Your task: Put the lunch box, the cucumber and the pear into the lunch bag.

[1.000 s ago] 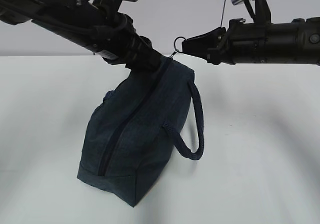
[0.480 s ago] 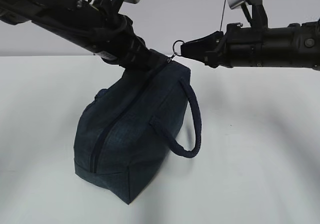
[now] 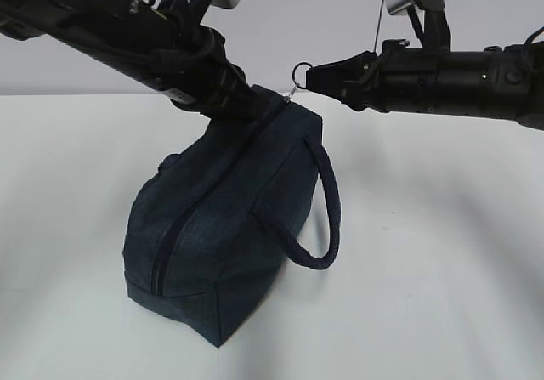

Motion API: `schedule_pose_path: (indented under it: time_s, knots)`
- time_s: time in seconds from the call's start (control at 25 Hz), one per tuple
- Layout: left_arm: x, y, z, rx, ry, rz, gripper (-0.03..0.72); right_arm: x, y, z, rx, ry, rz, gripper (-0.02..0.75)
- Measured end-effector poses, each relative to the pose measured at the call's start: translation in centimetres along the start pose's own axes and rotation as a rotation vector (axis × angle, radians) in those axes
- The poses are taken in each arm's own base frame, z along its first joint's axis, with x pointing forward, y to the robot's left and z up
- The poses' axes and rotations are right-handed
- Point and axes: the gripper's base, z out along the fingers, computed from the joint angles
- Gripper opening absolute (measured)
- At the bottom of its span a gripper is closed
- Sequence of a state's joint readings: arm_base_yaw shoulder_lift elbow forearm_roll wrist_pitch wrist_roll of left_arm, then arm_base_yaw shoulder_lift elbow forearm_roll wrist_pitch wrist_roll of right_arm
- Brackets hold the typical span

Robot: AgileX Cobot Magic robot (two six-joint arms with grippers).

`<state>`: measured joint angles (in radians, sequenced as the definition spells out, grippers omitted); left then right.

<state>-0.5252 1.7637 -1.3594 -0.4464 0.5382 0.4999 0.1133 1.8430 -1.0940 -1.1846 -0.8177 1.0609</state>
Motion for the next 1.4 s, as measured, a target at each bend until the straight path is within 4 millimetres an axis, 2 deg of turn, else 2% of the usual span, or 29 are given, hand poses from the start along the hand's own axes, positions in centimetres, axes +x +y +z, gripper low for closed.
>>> schedule_pose_path:
  time_s: [0.28,0.52,0.88,1.4]
  knots:
    - [0.0,0.0,0.0,-0.003,0.005,0.008,0.024,-0.3,-0.4,0.2,0.011,-0.017,-0.002,0.0]
    - [0.0,0.0,0.0,-0.003,0.001,0.009,0.024,0.2,-1.4,0.0,0.049,0.004,0.006,0.0]
    - [-0.1,0.0,-0.3,-0.007,0.005,0.026,0.024,3.1,-2.9,1.3,0.02,0.005,0.104,0.0]
    - [-0.6,-0.3,-1.9,-0.015,-0.023,0.049,0.024,4.2,-3.3,2.0,-0.015,-0.031,0.163,0.0]
